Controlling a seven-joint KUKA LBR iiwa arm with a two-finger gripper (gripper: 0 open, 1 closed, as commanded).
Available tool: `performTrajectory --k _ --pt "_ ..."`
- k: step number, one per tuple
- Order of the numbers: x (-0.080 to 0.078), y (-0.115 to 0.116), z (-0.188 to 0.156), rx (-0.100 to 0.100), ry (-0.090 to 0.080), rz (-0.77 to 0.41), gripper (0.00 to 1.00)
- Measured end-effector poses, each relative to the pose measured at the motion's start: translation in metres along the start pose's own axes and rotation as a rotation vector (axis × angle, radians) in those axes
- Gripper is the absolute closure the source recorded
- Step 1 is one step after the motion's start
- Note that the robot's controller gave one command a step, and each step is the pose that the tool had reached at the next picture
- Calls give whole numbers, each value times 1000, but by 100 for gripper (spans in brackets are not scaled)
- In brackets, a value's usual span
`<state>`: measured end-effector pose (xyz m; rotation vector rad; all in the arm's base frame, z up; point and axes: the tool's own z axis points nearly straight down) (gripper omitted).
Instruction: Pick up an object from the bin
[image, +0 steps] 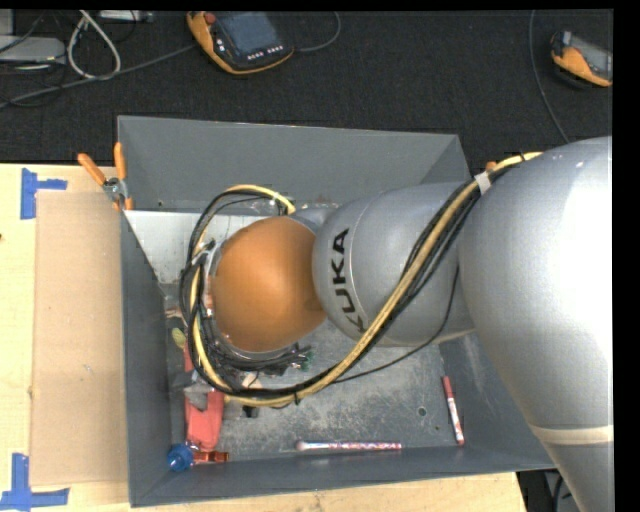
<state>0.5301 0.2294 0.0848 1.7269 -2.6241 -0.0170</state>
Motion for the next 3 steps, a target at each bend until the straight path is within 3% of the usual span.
performTrajectory --k 1,2,3 --pt "0 0 0 0 0 1 100" --pt "16 12 -74 -5 2 2 100" --pt "13 9 -86 1 -3 4 100"
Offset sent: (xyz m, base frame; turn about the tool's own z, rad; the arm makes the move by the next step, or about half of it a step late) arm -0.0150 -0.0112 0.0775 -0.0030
